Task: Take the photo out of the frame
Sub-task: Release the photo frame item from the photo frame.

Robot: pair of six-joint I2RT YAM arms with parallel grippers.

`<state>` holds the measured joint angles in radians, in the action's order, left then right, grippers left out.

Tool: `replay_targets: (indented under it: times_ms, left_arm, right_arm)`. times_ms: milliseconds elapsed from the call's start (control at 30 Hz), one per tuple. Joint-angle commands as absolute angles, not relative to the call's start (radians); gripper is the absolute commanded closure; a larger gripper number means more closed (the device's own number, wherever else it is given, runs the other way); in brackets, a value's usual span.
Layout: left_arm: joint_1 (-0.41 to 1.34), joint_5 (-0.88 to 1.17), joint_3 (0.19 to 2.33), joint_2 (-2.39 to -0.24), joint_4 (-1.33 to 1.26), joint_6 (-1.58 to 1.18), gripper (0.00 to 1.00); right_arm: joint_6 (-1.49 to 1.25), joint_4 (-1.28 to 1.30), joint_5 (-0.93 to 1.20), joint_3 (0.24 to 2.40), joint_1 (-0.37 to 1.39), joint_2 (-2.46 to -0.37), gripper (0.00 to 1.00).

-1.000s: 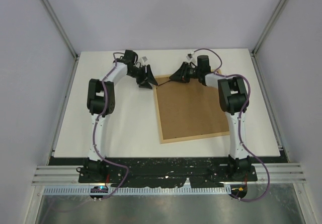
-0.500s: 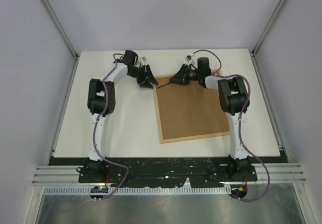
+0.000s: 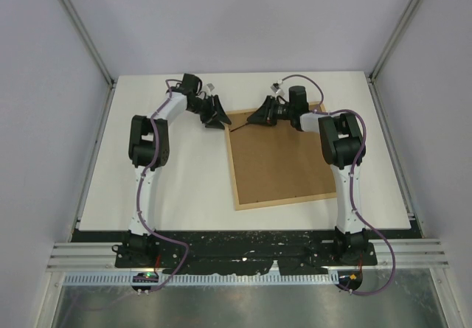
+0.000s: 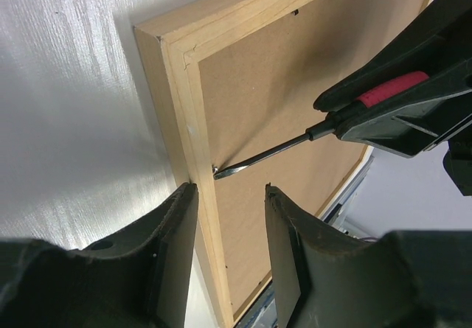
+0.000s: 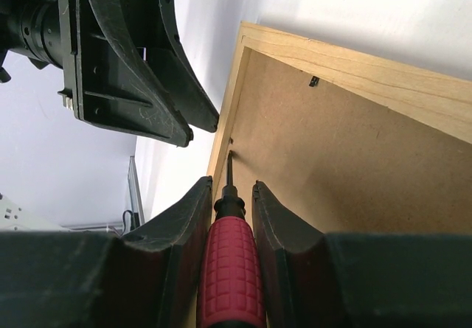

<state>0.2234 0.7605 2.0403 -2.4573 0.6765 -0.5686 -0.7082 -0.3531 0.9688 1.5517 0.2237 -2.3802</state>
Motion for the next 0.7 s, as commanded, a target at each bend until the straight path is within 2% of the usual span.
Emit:
replay_targets:
  times_ms: [0, 667]
  left_arm:
    - [0.230, 0.781, 2.072, -2.467, 0.643, -0.574, 0.55]
    - [0.236, 0.784, 2.069, -2.468, 0.640, -0.577, 0.58]
  right_arm:
    - [-0.716, -0.414, 0.953, 1.562, 0.232, -2.325, 0.92]
    - [-0.669, -0.347, 0.940, 1.632, 0.230, -2.353, 0.92]
